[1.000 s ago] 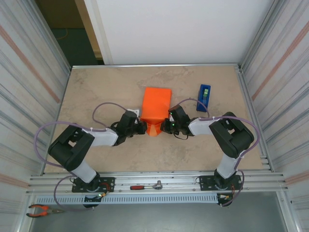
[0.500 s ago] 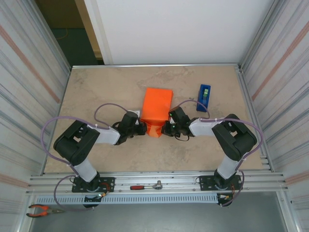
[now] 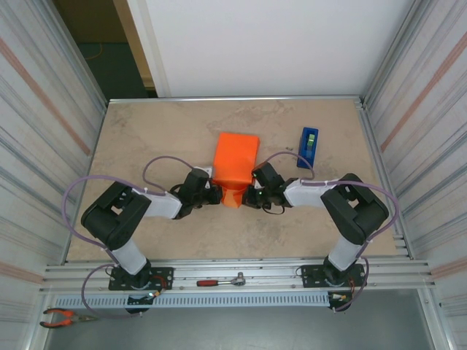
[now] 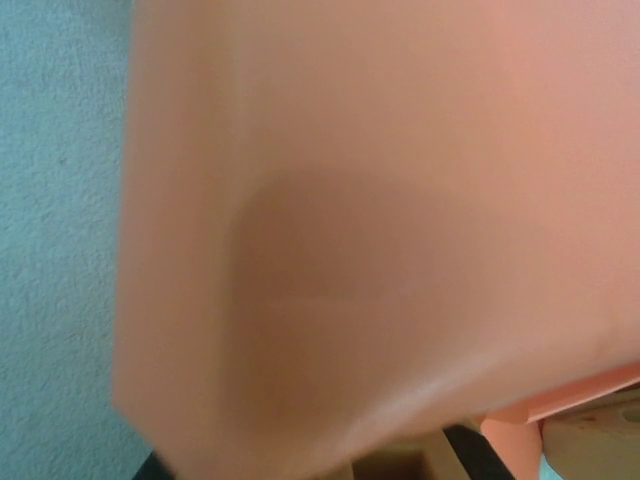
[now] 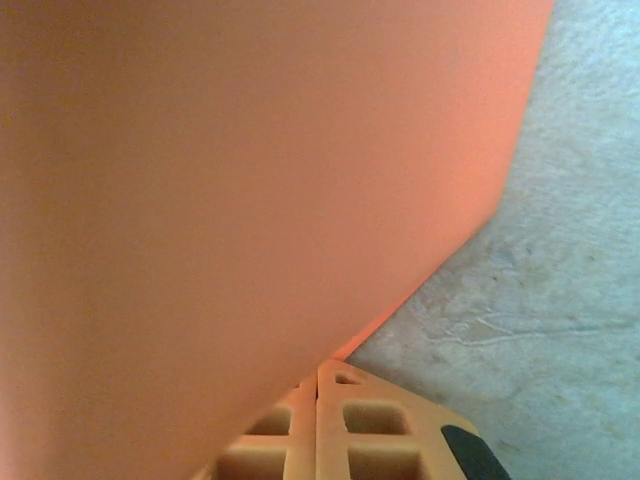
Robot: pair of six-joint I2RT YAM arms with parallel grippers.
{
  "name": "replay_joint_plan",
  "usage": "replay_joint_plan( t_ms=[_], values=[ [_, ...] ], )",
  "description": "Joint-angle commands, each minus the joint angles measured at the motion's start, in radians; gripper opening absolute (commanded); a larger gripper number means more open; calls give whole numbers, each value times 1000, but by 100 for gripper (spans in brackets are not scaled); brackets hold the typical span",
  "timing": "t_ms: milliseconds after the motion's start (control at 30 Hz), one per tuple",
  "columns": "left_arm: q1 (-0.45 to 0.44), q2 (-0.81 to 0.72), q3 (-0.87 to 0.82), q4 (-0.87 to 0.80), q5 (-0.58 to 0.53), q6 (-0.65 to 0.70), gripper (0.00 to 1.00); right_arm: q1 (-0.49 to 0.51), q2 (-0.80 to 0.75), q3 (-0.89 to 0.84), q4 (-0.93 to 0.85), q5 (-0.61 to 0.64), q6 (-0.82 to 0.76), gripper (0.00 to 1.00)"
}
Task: Wrap the gift box in paper
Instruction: Fold the wrapping paper for the gift box.
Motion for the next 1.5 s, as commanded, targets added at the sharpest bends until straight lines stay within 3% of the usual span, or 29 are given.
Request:
replay_joint_plan(
  t_ms=[0, 367, 433, 633, 800, 1033, 1267, 1467],
  values=[
    [-18, -15, -29, 16, 5, -4, 0, 5, 18, 27, -14, -14, -23, 0],
    [-5, -291, 21, -187, -18, -2, 0, -40, -128, -59, -56, -5, -50, 0],
    [34, -302, 50, -214, -2, 4, 7, -41, -126, -61, -48, -1, -48, 0],
    [159, -220, 169, -250, 90, 50, 28, -43, -72, -20, -5, 12, -45, 0],
    [192, -94, 279, -295, 142, 99, 41, -70, -8, 35, 12, 13, -60, 0],
    [172, -14, 274, -250, 209, 72, 44, -137, 42, 93, -7, -42, -106, 0],
    [70, -42, 216, -191, 159, 27, 42, -190, 26, 81, -19, -77, -141, 0],
    [91, -163, 155, -272, 3, -19, 45, -193, -31, 14, -10, -78, -139, 0]
  ],
)
